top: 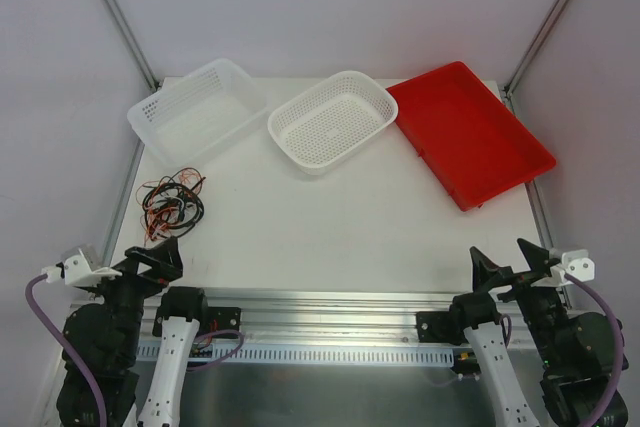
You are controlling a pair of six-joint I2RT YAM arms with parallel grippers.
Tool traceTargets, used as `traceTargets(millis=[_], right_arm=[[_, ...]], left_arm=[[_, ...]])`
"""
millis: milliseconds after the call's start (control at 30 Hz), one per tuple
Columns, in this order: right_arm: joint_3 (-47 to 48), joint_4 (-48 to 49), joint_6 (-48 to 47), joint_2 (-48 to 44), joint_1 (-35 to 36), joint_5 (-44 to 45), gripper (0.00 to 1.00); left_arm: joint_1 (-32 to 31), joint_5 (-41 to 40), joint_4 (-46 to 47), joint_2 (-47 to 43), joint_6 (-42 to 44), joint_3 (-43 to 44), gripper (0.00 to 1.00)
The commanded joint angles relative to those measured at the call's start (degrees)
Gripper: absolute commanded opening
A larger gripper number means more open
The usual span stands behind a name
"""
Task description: Untangle the cables
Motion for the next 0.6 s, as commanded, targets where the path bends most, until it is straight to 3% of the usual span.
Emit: traceTargets(millis=[0,367,567], right_arm=[[-0.36,0.79,0.13,-8.30,-0.21,-2.43,0.97],[1.31,-0.88,3.29,4.53,-0.21,-8.42,0.97],[-1.05,-1.50,8.83,11.04,-0.21,-9.47,0.97]], left_arm=[[0.35,1.09,0.80,-9.66,-3.29,-2.08,0.99],[0.35,0.65,1.23,-4.30,-15.59,-10.17,0.99],[0.35,1.71,2.81,9.66,-18.94,-13.07,0.99]])
